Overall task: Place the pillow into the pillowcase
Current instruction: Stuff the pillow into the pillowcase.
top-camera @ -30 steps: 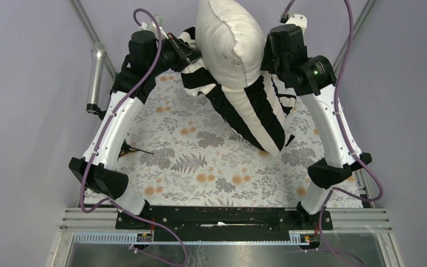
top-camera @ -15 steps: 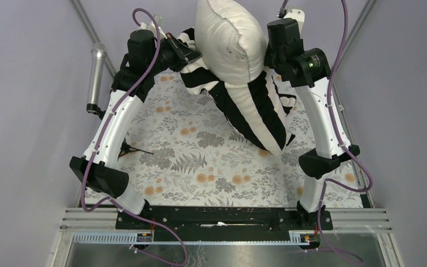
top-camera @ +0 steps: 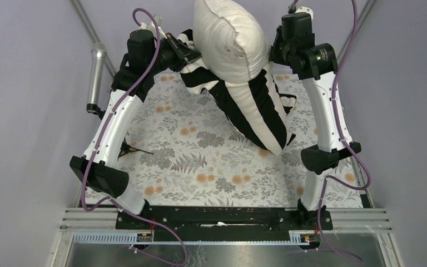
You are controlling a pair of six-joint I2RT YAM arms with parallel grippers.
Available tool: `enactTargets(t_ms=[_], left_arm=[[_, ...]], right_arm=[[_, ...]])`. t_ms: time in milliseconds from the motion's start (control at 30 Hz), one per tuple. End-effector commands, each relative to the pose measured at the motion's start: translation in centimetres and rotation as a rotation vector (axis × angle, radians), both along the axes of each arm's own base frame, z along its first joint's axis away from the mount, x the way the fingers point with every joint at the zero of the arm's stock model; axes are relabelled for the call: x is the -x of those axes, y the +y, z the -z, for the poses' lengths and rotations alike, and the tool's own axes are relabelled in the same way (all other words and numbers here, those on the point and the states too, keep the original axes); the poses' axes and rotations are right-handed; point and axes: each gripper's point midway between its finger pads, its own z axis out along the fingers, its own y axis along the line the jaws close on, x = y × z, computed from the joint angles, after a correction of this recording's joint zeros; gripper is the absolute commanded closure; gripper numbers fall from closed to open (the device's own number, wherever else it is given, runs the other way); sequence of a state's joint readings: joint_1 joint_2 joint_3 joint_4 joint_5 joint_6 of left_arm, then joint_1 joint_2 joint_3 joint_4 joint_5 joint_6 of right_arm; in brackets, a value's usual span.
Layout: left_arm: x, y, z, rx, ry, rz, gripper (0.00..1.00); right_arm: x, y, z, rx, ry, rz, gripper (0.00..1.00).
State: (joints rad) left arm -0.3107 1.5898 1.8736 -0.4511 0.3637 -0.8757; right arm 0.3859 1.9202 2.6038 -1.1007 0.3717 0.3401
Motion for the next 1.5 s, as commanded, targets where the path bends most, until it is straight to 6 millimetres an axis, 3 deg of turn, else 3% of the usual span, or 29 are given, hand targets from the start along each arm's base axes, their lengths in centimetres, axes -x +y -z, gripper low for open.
enactTargets(t_ms=[0,67,167,267,300,367,433,467,500,600,633,667,700,733,800,867,900,967,1000,1067,1100,1200,1267,1333,1367,1400,1467], left_arm=[[0.8,0.3,-6.3,0.070,-0.188,0.013,1.00],[0.9,0.2,-6.7,0.075,-0.198,0.027,1.00],[1.5,0.0,-9.3,0.100,-0.259,0.050,1.00],[3.6,0.0,-16.2,0.186,-0.395,0.087,1.00],[5.9,0.7,-20.7,0.237,-0.494,0.091,1.00],[8.8,1.8,-25.9,0.337,-0.618,0.090,1.00],[9.4,3.0,-28.2,0.399,-0.677,0.055,1.00],[8.5,3.2,-27.9,0.405,-0.668,0.033,1.00],[6.7,2.4,-26.0,0.385,-0.615,0.038,1.00],[1.9,-2.4,-15.8,0.208,-0.373,0.118,1.00],[1.8,-4.1,-12.9,0.142,-0.321,0.141,1.00],[2.6,-5.5,-11.1,0.102,-0.303,0.174,1.00],[3.6,-6.2,-10.8,0.085,-0.307,0.198,1.00],[5.0,-6.5,-11.8,0.082,-0.333,0.216,1.00],[8.4,-5.1,-17.9,0.134,-0.464,0.212,1.00],[13.4,-0.9,-26.9,0.258,-0.703,0.137,1.00],[14.7,1.5,-29.6,0.323,-0.774,0.091,1.00],[13.8,7.1,-32.0,0.438,-0.836,-0.043,1.00],[13.7,8.4,-32.5,0.471,-0.869,-0.089,1.00],[12.1,7.8,-32.1,0.505,-0.845,-0.066,1.00],[11.0,5.4,-30.6,0.485,-0.788,0.026,1.00],[7.3,-2.0,-22.9,0.365,-0.598,0.131,1.00],[6.7,-6.2,-17.3,0.282,-0.493,0.204,1.00],[7.3,-8.5,-14.1,0.249,-0.435,0.269,1.00],[8.0,-8.9,-14.0,0.236,-0.439,0.286,1.00],[8.7,-8.8,-14.9,0.223,-0.463,0.284,1.00],[9.7,-7.2,-19.3,0.212,-0.564,0.228,1.00]], right_arm=[[-0.5,1.1,-2.3,-0.070,-0.076,-0.050,0.76],[-0.3,1.3,-3.0,-0.087,-0.092,-0.063,0.98],[0.9,1.2,-6.4,-0.141,-0.177,-0.079,1.00],[2.5,0.8,-10.9,-0.207,-0.310,-0.085,1.00],[2.8,0.4,-11.8,-0.214,-0.346,-0.071,1.00],[2.7,0.0,-12.0,-0.217,-0.373,-0.050,1.00],[2.7,0.9,-11.2,-0.231,-0.336,-0.087,1.00],[3.5,1.3,-12.7,-0.266,-0.360,-0.118,1.00],[4.3,1.6,-14.2,-0.294,-0.391,-0.150,1.00],[7.7,0.1,-21.3,-0.352,-0.613,-0.158,1.00],[10.0,-1.8,-24.0,-0.360,-0.715,-0.120,1.00],[10.9,-3.1,-25.8,-0.363,-0.804,-0.075,1.00],[10.7,-4.3,-26.4,-0.358,-0.857,-0.016,1.00],[10.3,-5.1,-26.7,-0.346,-0.887,0.035,1.00],[8.4,-5.1,-25.6,-0.310,-0.849,0.072,1.00],[5.9,-3.0,-21.3,-0.286,-0.691,0.019,1.00],[5.2,-1.9,-19.0,-0.281,-0.609,-0.021,1.00],[4.9,-0.7,-15.8,-0.305,-0.531,-0.055,1.00],[4.7,-0.6,-14.2,-0.298,-0.520,-0.059,1.00],[7.0,-2.3,-17.7,-0.303,-0.635,-0.030,1.00],[8.4,-3.4,-20.3,-0.305,-0.695,-0.010,1.00],[13.2,-6.2,-29.1,-0.337,-0.935,0.029,1.00],[15.0,-8.2,-32.4,-0.341,-1.060,0.095,1.00],[14.8,-9.5,-32.8,-0.315,-1.098,0.172,1.00],[14.0,-9.4,-32.0,-0.299,-1.082,0.188,1.00],[13.5,-9.1,-31.1,-0.294,-1.054,0.177,1.00],[11.5,-7.1,-27.4,-0.293,-0.942,0.106,1.00]])
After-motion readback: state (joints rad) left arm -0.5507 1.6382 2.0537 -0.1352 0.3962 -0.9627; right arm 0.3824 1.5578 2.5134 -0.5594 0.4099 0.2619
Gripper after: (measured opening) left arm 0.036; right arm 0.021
